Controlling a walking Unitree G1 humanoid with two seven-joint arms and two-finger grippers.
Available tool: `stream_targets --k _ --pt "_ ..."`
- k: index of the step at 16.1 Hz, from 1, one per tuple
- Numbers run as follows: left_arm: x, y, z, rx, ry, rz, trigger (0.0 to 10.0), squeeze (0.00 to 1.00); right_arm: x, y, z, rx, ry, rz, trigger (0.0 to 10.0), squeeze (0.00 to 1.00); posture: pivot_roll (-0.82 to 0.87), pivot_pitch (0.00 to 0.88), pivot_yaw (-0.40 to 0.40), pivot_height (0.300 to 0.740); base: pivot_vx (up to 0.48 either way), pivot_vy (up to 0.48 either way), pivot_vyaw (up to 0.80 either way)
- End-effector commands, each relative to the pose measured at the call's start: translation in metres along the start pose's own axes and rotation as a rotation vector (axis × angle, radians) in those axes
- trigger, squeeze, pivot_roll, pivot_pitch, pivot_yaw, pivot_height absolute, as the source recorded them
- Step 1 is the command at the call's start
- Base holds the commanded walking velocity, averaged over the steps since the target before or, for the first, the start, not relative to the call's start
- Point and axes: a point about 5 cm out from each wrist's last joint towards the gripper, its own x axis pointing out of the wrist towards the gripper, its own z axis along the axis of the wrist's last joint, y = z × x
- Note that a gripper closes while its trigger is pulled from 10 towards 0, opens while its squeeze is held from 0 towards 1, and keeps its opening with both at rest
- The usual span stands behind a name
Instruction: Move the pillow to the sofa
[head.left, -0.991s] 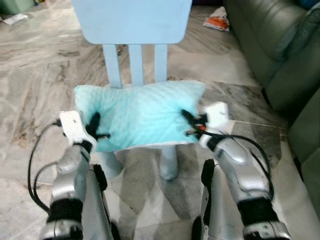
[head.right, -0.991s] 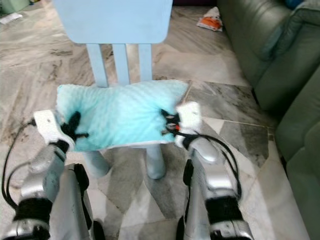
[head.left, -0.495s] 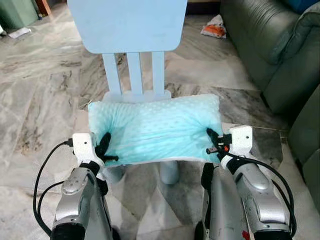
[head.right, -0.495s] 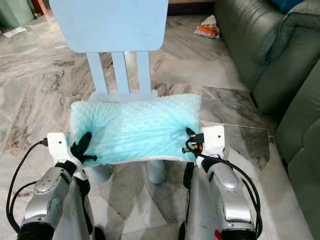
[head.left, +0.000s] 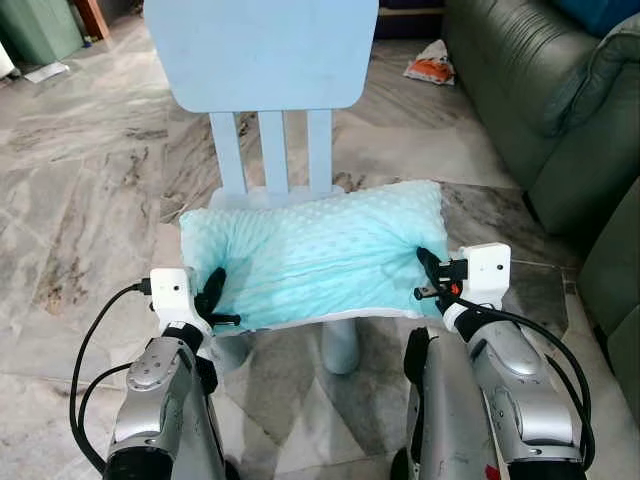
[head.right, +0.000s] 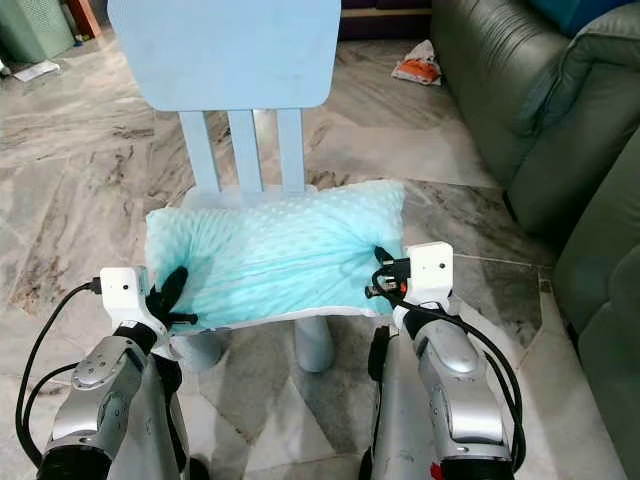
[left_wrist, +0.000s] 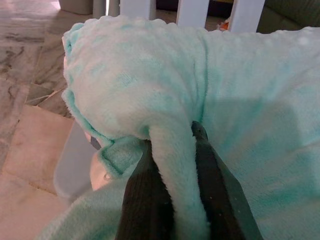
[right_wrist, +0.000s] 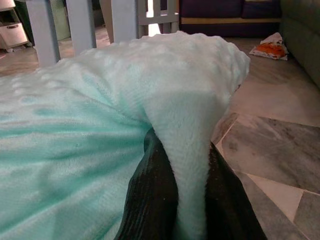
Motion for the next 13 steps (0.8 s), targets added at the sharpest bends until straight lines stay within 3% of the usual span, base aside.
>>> stream_targets --k 1,12,13 --pt "-0.0029 0.0085 -0.0018 0.016 0.010 0.039 10.0 0.00 0.0000 -0.0073 0.0133 -0.003 -0.052 -0.040 10.0 0.00 -0.10 0.000 0.047 0.341 0.000 0.000 0.00" --pt "-0.0027 0.0082 -0.0016 0.016 0.009 0.039 10.0 0.00 0.0001 -0.0069 0.0143 -0.003 -0.049 -0.042 10.0 0.00 -0.10 0.000 0.044 0.341 0.000 0.000 0.00" --pt "-0.0009 0.0062 -0.0034 0.008 0.020 0.037 10.0 0.00 0.0030 -0.0085 0.0199 0.023 -0.062 -0.067 10.0 0.00 -0.11 0.000 0.046 0.356 0.000 0.000 0.00"
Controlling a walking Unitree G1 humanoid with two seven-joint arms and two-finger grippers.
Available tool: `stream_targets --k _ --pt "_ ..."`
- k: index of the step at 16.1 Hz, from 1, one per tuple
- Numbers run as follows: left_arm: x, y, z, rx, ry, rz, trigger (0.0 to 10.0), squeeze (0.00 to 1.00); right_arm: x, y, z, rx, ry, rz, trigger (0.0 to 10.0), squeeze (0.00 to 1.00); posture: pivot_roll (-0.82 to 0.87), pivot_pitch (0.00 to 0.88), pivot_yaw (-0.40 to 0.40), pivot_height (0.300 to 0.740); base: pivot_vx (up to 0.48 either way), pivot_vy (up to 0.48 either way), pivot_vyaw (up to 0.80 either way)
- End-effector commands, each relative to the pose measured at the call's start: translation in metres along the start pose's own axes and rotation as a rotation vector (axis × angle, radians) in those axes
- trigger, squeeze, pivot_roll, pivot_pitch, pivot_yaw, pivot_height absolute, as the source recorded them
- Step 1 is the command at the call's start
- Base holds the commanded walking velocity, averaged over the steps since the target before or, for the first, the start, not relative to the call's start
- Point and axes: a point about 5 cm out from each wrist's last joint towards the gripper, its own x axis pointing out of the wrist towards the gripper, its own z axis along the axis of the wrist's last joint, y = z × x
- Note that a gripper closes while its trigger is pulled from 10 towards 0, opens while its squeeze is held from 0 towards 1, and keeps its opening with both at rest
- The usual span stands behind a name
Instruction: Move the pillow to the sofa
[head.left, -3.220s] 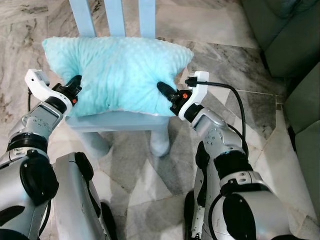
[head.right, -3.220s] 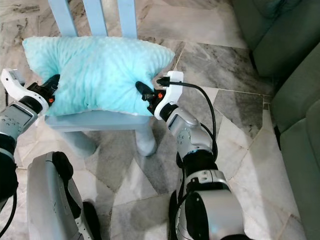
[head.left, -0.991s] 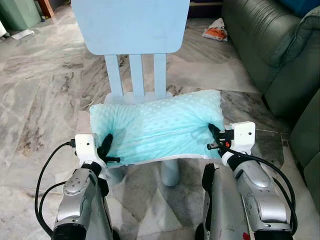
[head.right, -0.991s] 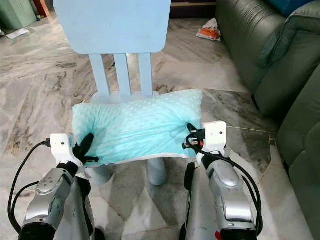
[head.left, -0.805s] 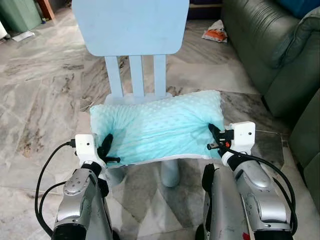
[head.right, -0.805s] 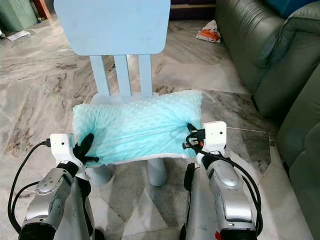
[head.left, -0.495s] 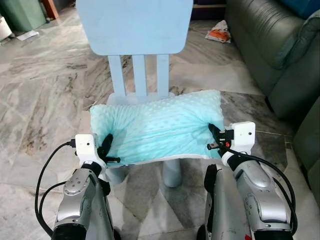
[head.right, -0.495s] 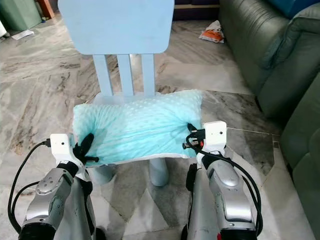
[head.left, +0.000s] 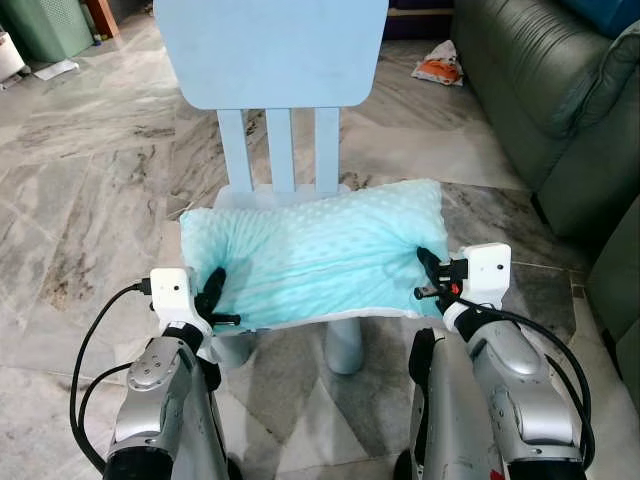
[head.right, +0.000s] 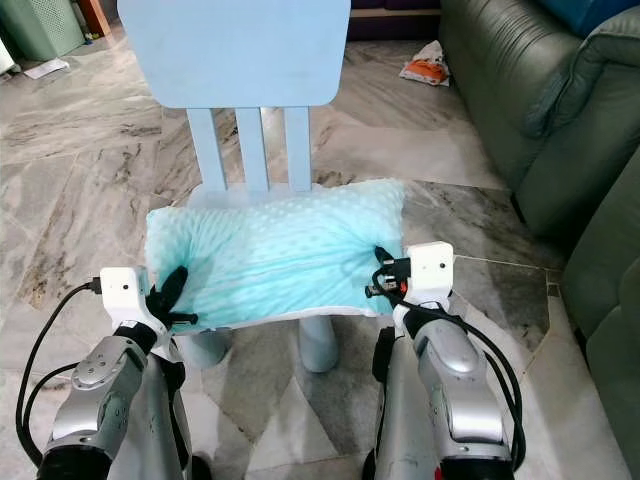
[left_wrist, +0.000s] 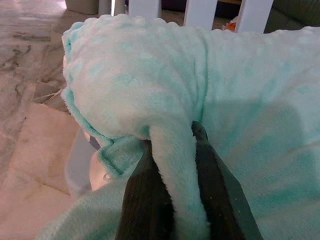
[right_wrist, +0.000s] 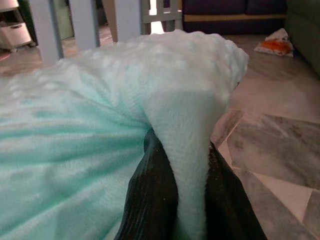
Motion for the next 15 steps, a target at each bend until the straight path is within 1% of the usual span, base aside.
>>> stream_targets --k 1,8,15 --pt "-0.0018 0.0064 -0.0032 0.010 0.019 0.035 10.0 0.00 0.0008 -0.0087 0.0185 0.005 -0.070 -0.055 10.0 0.00 -0.11 0.000 0.048 0.371 0.000 0.000 0.00" --pt "-0.0017 0.0056 -0.0041 0.012 0.023 0.031 10.0 0.00 0.0004 -0.0079 0.0182 0.013 -0.060 -0.049 10.0 0.00 -0.11 0.000 0.046 0.451 0.000 0.000 0.00" --pt "-0.0019 0.0035 -0.0063 0.012 0.028 0.028 10.0 0.00 0.0010 -0.0082 0.0221 0.012 -0.066 -0.046 10.0 0.00 -0.12 0.000 0.039 0.451 0.000 0.000 0.00"
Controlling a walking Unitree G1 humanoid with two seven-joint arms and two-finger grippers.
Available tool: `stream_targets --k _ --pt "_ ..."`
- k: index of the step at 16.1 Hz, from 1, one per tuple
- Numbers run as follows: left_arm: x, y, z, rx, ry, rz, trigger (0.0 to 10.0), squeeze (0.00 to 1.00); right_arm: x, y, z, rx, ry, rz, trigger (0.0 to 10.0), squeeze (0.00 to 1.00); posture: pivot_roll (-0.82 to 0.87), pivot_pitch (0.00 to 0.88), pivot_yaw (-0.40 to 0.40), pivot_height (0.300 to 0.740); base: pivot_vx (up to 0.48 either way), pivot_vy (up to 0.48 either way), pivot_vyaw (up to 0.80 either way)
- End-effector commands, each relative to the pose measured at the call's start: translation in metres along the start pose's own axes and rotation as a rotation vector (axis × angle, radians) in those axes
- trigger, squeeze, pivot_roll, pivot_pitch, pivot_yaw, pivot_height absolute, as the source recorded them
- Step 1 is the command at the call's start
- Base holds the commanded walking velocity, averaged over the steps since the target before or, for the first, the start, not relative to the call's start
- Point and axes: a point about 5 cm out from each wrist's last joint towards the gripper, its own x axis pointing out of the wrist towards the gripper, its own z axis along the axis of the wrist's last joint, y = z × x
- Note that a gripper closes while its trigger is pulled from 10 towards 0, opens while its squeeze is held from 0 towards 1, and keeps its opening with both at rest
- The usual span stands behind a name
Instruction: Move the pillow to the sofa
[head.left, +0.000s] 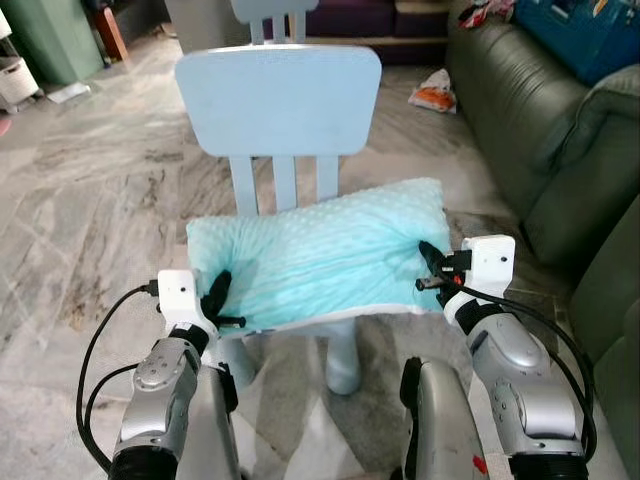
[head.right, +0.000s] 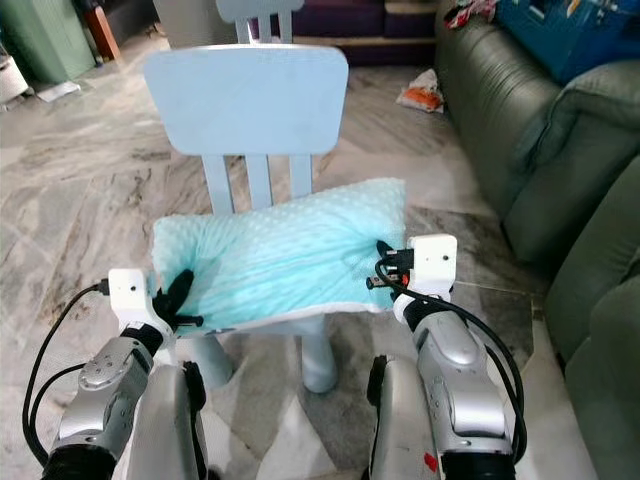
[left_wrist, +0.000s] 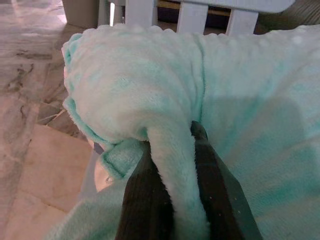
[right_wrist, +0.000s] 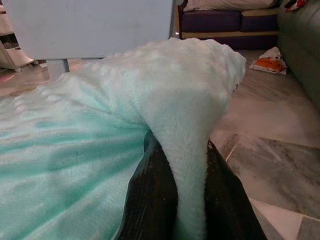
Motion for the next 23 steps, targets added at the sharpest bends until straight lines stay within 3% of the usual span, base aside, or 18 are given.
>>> stream_targets --k 1,4,23 --pt "-0.0025 0.0078 -0.0021 0.013 0.013 0.030 10.0 0.00 -0.0008 -0.0073 0.0170 -0.013 -0.067 -0.036 10.0 0.00 -0.12 0.000 0.039 0.451 0.000 0.000 0.00" --pt "-0.0024 0.0070 -0.0027 0.011 0.015 0.028 10.0 0.00 -0.0013 -0.0087 0.0184 -0.020 -0.073 -0.043 10.0 0.00 -0.12 0.000 0.039 0.471 0.000 0.000 0.00" --pt "0.0005 0.0061 -0.0019 0.018 0.019 0.024 10.0 0.00 -0.0021 -0.0094 0.0226 -0.012 -0.083 -0.058 10.0 0.00 -0.13 0.000 0.046 0.696 0.000 0.000 0.00"
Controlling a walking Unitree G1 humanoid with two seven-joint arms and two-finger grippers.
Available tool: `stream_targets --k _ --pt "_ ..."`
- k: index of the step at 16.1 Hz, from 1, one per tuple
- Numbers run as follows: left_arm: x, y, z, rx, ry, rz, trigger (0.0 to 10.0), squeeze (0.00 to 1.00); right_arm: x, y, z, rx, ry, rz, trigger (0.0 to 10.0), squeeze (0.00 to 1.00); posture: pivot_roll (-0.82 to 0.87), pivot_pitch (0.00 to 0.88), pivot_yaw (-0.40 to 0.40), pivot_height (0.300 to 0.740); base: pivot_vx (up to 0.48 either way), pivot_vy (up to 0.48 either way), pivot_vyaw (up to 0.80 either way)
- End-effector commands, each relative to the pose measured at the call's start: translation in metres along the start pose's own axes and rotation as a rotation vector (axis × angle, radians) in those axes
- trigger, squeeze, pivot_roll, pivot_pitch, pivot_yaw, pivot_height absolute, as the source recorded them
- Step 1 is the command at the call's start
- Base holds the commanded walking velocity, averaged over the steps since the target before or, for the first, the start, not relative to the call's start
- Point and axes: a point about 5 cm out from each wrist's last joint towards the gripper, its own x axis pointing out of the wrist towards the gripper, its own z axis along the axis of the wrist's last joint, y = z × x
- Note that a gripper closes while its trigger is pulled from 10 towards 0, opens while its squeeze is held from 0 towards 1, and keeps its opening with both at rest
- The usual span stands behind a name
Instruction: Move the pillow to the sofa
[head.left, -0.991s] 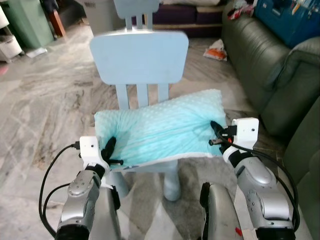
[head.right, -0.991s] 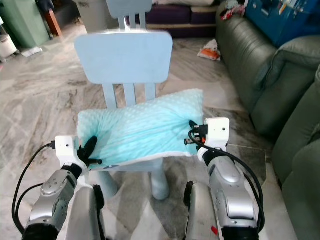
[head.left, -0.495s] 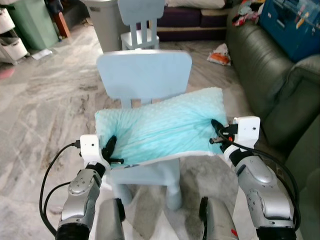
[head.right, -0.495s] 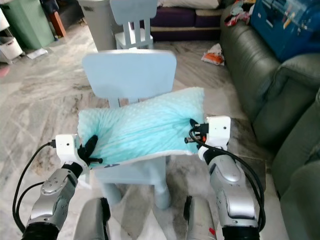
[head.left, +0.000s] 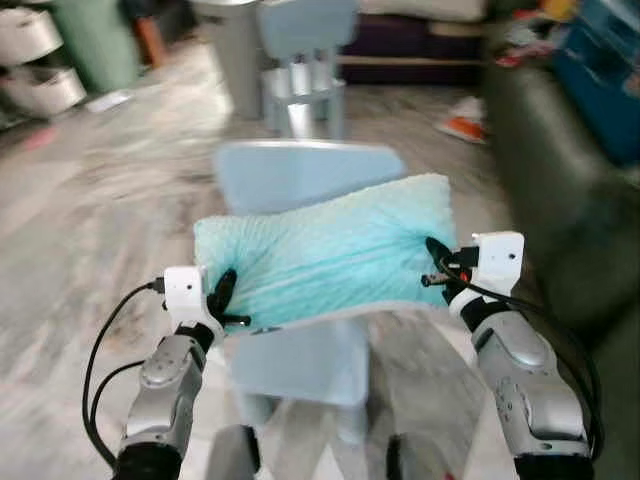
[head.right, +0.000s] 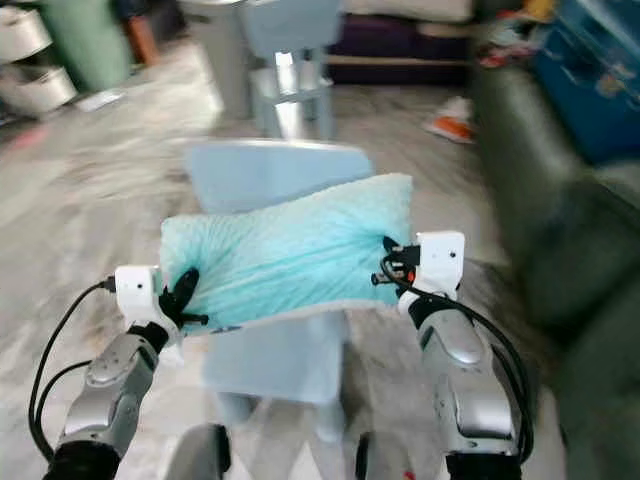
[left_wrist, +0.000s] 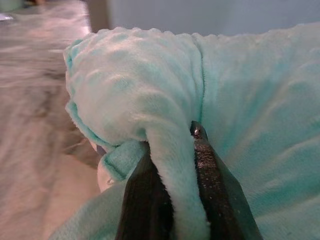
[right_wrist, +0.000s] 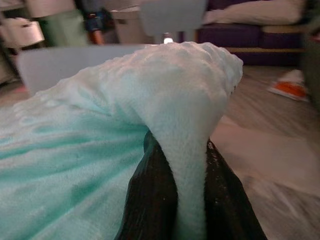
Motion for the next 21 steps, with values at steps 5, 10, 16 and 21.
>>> stream_targets --k 5,10,16,21 --pt "-0.003 0.010 -0.002 0.025 0.016 0.032 10.0 0.00 0.000 -0.006 0.019 -0.003 -0.074 -0.039 10.0 0.00 -0.13 0.000 0.045 0.740 0.000 0.000 0.00" --pt "-0.004 0.010 -0.003 0.028 0.016 0.025 10.0 0.00 0.002 -0.005 0.021 -0.001 -0.081 -0.037 10.0 0.00 -0.13 0.000 0.044 0.740 0.000 0.000 0.00" --pt "-0.004 0.006 0.000 0.053 0.010 0.022 10.0 0.00 0.000 -0.004 0.021 0.002 -0.077 -0.034 10.0 0.00 -0.13 0.000 0.040 0.740 0.000 0.000 0.00" --pt "-0.001 -0.002 0.009 0.056 0.006 0.025 10.0 0.00 -0.003 0.002 0.017 0.013 -0.048 -0.013 10.0 0.00 -0.13 0.000 0.032 0.740 0.000 0.000 0.00"
